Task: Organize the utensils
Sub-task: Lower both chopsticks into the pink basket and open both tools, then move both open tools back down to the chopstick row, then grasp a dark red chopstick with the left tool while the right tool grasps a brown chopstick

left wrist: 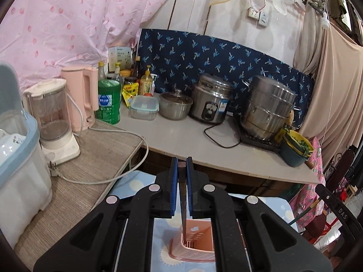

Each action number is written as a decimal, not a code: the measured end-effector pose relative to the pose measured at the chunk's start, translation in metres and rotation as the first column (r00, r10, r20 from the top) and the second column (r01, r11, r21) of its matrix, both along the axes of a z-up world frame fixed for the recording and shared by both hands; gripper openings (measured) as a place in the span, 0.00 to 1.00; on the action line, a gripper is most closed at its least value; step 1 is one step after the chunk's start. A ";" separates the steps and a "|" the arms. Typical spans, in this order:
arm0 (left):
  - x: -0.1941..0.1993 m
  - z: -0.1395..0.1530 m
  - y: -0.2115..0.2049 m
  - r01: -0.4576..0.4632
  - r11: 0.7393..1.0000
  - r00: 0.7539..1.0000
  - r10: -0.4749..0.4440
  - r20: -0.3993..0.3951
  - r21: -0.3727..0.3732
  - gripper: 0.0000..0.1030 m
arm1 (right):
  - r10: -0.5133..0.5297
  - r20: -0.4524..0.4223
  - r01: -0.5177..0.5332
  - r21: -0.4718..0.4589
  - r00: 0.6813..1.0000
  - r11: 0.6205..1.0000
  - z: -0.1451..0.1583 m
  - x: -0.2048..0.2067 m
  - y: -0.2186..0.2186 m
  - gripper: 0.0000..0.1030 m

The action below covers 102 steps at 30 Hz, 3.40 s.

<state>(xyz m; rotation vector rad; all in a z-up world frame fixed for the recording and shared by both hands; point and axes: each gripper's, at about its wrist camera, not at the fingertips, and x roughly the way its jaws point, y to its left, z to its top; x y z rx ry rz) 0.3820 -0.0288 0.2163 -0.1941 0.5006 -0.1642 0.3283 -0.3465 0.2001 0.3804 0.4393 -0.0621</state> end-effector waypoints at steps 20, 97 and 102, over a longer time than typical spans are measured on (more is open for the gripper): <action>-0.070 -0.040 0.036 -0.021 0.997 0.998 0.025 -0.058 0.069 0.52 | 0.047 0.002 -0.046 -0.047 0.999 0.998 -0.002 -0.081 0.028 0.35; -0.307 -0.221 0.055 0.121 0.987 0.915 -0.069 -0.398 0.107 0.53 | 0.125 -0.402 -0.162 -0.059 0.907 0.985 -0.226 -0.312 0.107 0.18; -0.310 -0.226 0.053 0.132 0.985 0.909 -0.075 -0.411 0.112 0.53 | 0.122 -0.401 -0.164 -0.072 0.908 0.984 -0.227 -0.313 0.107 0.15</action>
